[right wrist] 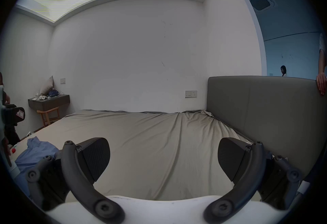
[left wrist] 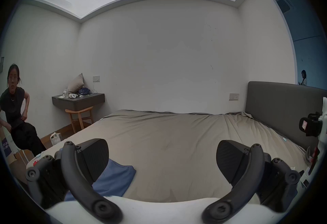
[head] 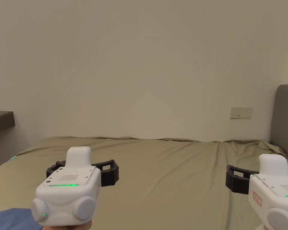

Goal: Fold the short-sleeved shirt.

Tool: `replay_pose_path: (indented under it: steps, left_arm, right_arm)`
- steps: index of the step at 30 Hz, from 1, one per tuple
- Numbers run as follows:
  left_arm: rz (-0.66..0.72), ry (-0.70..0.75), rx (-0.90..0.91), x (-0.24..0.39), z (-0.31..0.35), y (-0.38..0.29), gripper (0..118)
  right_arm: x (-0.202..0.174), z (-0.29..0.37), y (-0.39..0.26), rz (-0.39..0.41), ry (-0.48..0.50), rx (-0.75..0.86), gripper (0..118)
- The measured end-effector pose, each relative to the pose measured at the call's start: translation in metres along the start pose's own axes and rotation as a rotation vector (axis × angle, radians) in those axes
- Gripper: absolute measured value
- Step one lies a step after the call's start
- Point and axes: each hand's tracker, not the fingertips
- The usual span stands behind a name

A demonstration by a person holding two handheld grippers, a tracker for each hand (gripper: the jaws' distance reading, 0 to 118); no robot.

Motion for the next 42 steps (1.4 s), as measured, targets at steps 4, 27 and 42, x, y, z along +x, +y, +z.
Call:
replay_pose_path:
  steps: [4,27,42]
  left_arm:
    - [0.001,-0.002,0.006,0.001,0.000,0.000,118]
    - [0.014,-0.002,0.048,0.002,0.011,0.010,118]
    - [-0.007,0.017,0.053,0.004,0.015,0.006,118]
  right_arm:
    - [0.000,0.001,0.001,0.006,0.000,0.003,118]
    - [-0.002,0.008,0.012,0.021,-0.004,0.028,118]
    - [0.001,0.011,0.008,0.000,-0.008,0.007,118]
